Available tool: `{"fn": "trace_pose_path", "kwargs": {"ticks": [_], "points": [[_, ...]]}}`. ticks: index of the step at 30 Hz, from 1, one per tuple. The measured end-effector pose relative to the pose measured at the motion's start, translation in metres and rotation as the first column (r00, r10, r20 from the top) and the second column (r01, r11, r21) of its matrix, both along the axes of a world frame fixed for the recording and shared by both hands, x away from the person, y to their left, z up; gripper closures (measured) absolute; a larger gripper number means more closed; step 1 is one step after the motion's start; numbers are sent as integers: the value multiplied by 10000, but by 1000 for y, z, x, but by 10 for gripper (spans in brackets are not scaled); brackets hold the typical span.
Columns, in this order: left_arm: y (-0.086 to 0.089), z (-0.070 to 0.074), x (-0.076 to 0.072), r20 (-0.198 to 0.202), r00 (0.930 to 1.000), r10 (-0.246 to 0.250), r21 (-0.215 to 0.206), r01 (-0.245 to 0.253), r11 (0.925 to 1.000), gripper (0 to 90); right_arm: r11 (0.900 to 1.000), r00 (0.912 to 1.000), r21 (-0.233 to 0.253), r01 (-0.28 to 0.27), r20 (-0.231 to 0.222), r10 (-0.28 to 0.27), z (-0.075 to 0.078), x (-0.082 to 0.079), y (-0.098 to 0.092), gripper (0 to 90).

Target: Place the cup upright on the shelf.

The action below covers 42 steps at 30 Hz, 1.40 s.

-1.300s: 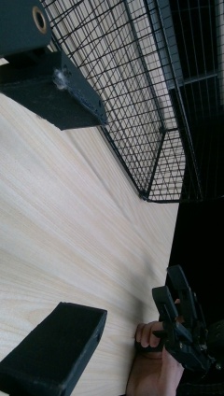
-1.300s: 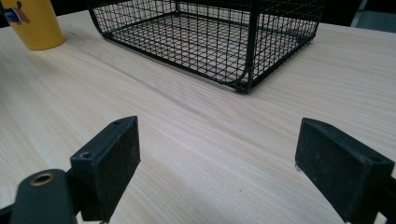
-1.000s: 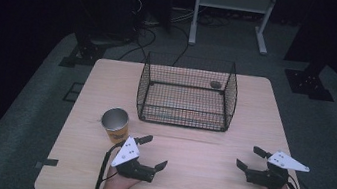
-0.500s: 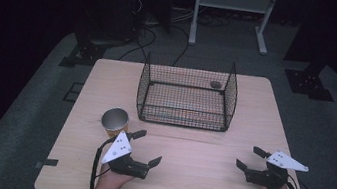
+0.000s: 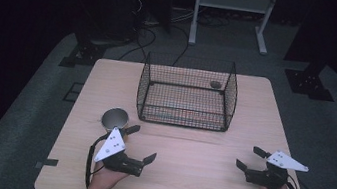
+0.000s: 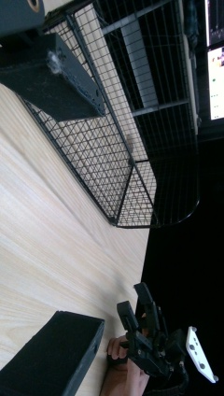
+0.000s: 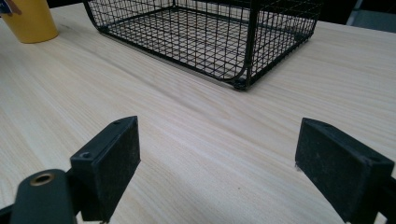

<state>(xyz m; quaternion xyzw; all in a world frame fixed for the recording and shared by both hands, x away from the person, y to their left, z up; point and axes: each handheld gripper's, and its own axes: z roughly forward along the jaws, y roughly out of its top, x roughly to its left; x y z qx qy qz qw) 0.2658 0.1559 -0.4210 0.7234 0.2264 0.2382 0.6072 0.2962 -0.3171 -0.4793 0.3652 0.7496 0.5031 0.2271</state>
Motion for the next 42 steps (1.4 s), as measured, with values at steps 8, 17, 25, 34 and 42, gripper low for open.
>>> {"fn": "trace_pose_path", "kwargs": {"ticks": [8, 17, 25, 34, 42], "points": [[8, 10, -2, 222, 9996, 147, -20, -146, 9999, 11, 10000, 10000, 24, 7, -26, -7, 0, 0, 0, 130], [23, 21, -3, 433, 9978, 498, -65, -495, 9988, 12, 9998, 10000, -179, 7, 27, -6, 0, 0, 2, 130], [40, 28, -3, 621, 9928, 1027, -105, -1023, 9947, 12, 9997, 10000, -256, 12, 9, -11, 0, 0, 2, 130], [56, 27, 0, 617, 9860, 1551, 75, -1559, 9877, 0, 9996, 10000, -288, -14, 16, 15, 0, 0, 3, 130], [77, 17, 10, 331, 9749, 2200, 276, -2209, 9749, 0, 9992, 10000, -396, -24, -7, 23, 0, 0, 4, 130]]}}
